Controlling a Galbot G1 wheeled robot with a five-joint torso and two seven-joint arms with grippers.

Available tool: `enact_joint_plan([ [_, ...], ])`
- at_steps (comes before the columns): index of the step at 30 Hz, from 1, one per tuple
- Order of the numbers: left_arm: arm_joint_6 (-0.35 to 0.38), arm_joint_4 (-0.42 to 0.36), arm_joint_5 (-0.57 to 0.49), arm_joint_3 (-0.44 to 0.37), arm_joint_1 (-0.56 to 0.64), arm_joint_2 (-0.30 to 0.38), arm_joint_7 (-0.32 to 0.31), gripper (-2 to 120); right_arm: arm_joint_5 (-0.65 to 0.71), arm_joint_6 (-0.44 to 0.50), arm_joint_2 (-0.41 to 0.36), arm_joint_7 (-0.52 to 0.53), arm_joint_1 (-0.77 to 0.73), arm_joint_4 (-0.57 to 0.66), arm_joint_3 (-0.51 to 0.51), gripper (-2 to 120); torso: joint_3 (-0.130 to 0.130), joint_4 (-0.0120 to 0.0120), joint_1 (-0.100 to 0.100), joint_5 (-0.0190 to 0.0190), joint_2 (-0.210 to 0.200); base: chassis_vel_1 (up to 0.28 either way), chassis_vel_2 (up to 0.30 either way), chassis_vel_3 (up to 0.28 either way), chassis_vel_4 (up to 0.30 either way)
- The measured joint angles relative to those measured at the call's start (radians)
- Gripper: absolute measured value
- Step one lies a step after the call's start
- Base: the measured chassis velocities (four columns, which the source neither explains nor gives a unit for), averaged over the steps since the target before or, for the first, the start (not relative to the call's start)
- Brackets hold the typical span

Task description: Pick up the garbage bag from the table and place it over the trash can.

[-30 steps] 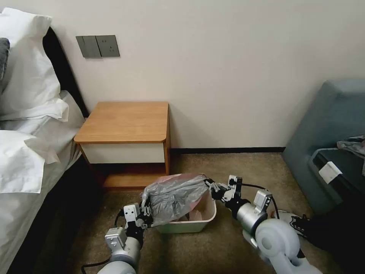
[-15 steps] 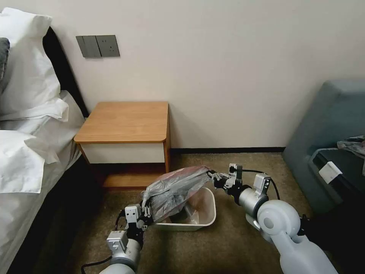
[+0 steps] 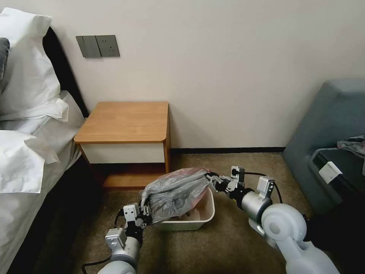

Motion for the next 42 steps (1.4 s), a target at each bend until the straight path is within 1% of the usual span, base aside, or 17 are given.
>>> enact_joint_plan([
  [2,0.002,0.002,-0.009,-0.006,-0.007,-0.002,-0.004,6,0.027,-0.011,-0.002,0.019,-0.009,0.031,0.0,46,0.0,0.0,0.0,0.0001,0.0,0.0,0.0,0.0,0.0],
  [3,0.004,0.003,-0.015,-0.012,-0.013,-0.005,-0.008,6,0.059,-0.019,-0.003,0.043,-0.016,0.061,0.001,53,0.0,0.0,0.0,0.0,0.0,0.0,0.0,0.0,0.0],
  [7,0.005,0.005,-0.021,-0.019,-0.018,-0.008,-0.011,6,0.079,-0.028,-0.004,0.068,-0.02,0.084,0.001,61,0.0,0.0,0.0,0.0,0.0,0.0,0.0,0.0,0.0],
  [10,0.005,0.006,-0.03,-0.03,-0.025,-0.009,-0.017,6,0.132,-0.042,-0.007,0.134,-0.02,0.12,0.003,78,0.0,0.0,0.0,0.0001,0.0,0.0,0.0,0.0,0.0],
  [11,0.005,0.006,-0.03,-0.03,-0.025,-0.009,-0.017,6,0.132,-0.042,-0.007,0.134,-0.02,0.12,0.003,78,0.0,0.0,0.0,0.0001,0.0,0.0,0.0,0.0,0.0],
  [13,0.005,0.007,-0.032,-0.036,-0.028,-0.01,-0.021,6,0.185,-0.049,-0.007,0.18,-0.023,0.144,0.005,88,0.0,0.0,0.0,0.0,0.0,0.0,0.0,0.0,0.0],
  [14,0.005,0.007,-0.032,-0.036,-0.028,-0.01,-0.021,6,0.185,-0.049,-0.007,0.18,-0.023,0.144,0.005,88,0.0,0.0,0.0,0.0,0.0,0.0,0.0,0.0,0.0],
  [16,0.005,0.007,-0.034,-0.041,-0.03,-0.012,-0.023,6,0.268,-0.056,-0.005,0.237,-0.027,0.164,0.004,96,0.0,0.0,0.0,0.0,0.0,0.0,0.0,0.0,0.0],
  [17,0.005,0.007,-0.034,-0.041,-0.03,-0.012,-0.023,6,0.268,-0.056,-0.005,0.237,-0.027,0.164,0.004,96,0.0,0.0,0.0,0.0,0.0,0.0,0.0,0.0,0.0],
  [18,0.001,0.007,-0.036,-0.046,-0.032,-0.013,-0.025,6,0.374,-0.059,-0.001,0.303,-0.03,0.178,-0.005,99,0.0,0.0,0.0,0.0,0.0,0.0,0.0,0.0,0.0],
  [19,0.0,0.007,-0.036,-0.047,-0.033,-0.013,-0.025,6,0.421,-0.059,0.001,0.333,-0.03,0.183,-0.01,100,0.0,0.0,0.0,0.0,0.0,0.0,0.0,0.0,0.0],
  [20,-0.007,0.005,-0.036,-0.051,-0.036,-0.015,-0.026,6,0.576,-0.059,0.009,0.434,-0.026,0.195,-0.027,100,0.0,0.0,0.0,0.0,0.0,0.0,0.0,0.0,0.0],
  [21,-0.007,0.005,-0.036,-0.051,-0.036,-0.015,-0.026,6,0.576,-0.059,0.009,0.434,-0.026,0.195,-0.027,100,0.0,0.0,0.0,0.0,0.0,0.0,0.0,0.0,0.0],
  [24,-0.029,0.003,-0.025,-0.058,-0.041,-0.015,-0.02,6,0.833,-0.04,0.027,0.605,-0.007,0.2,-0.048,100,0.0,0.0,0.0,0.0,0.0,0.0,0.0,0.0,0.0],
  [25,-0.029,0.003,-0.025,-0.058,-0.041,-0.015,-0.02,6,0.833,-0.04,0.027,0.605,-0.007,0.2,-0.048,100,0.0,0.0,0.0,0.0,0.0,0.0,0.0,0.0,0.0],
  [28,-0.058,-0.001,0.001,-0.062,-0.042,-0.014,0.0,6,0.965,0.005,0.041,0.725,0.015,0.192,-0.059,100,0.0,0.0001,0.0,0.0,0.0,0.0,0.0,0.0,0.0],
  [42,-0.161,0.009,0.15,-0.062,-0.043,-0.013,0.089,6,0.929,0.031,0.055,0.762,0.057,0.147,-0.118,100,0.0,0.0001,0.0,0.0,0.0,0.0,0.0,0.0,0.0],
])
